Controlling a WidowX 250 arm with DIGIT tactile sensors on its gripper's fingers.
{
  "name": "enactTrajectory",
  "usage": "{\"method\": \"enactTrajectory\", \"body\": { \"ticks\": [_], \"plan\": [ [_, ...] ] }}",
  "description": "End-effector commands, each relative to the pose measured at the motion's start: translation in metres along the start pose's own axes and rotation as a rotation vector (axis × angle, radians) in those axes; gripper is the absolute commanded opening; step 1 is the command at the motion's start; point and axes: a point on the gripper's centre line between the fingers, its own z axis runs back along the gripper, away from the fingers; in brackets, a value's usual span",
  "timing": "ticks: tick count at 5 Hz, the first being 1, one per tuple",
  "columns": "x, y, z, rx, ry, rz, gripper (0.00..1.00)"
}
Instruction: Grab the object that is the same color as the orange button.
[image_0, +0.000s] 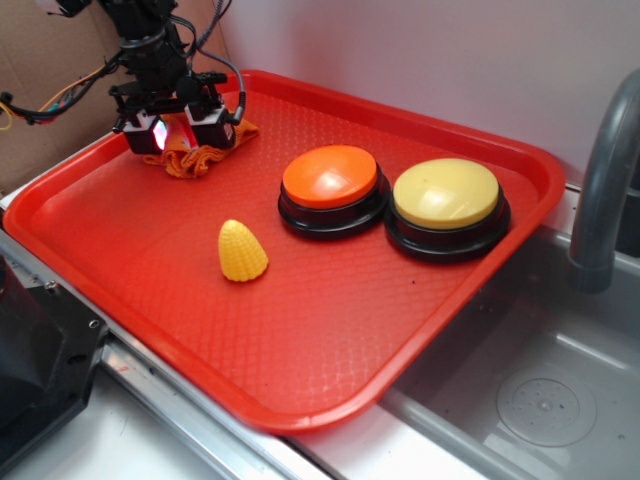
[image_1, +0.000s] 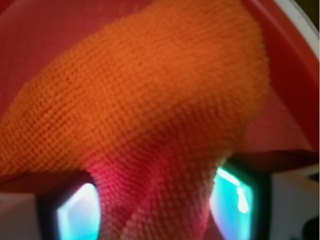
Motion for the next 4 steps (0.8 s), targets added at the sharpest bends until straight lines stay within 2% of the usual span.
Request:
{"method": "enactTrajectory", "body": {
  "ticks": [1, 2, 3, 4],
  "plan": [
    [-0.007, 0.016, 0.028, -0.102, -0.007, -0.119, 0.00],
    [-0.012, 0.020, 0.050, -0.077, -0.016, -0.159, 0.00],
    [-0.031, 0.032, 0.091, -0.082, -0.036, -0.212, 0.00],
    [-0.063, 0.039, 0.142, -0.067, -0.114, -0.275, 0.00]
  ]
}}
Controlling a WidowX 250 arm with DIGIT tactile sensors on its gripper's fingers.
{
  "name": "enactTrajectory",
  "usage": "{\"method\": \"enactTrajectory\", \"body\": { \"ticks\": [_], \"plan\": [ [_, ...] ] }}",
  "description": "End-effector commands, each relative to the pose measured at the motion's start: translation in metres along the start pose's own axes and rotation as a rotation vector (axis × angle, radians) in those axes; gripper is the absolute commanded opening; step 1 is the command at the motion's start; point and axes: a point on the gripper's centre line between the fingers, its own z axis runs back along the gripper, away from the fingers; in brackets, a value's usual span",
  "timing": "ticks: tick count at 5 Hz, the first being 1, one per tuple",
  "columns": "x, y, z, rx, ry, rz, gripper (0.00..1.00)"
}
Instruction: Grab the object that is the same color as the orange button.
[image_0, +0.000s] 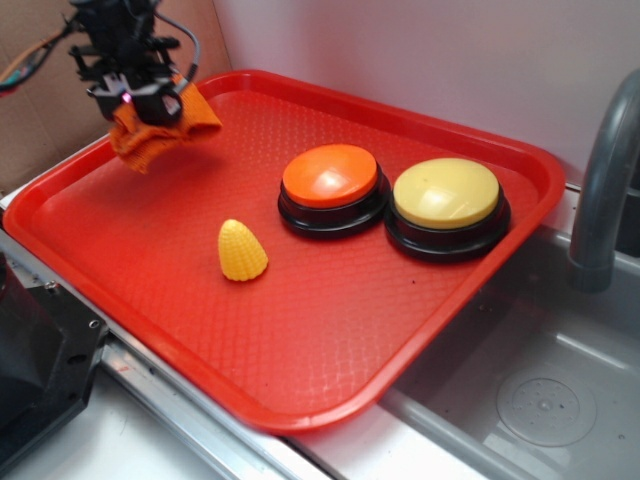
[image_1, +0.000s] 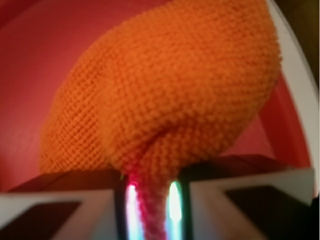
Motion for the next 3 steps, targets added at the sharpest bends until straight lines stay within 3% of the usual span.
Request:
{"method": "enactTrajectory", "body": {
  "ticks": [1, 3],
  "plan": [
    [-0.052, -0.002, 0.111, 0.066, -0.180, -0.108, 0.00],
    [-0.061, -0.005, 0.143, 0.020, -0.254, -0.165, 0.00]
  ]
}}
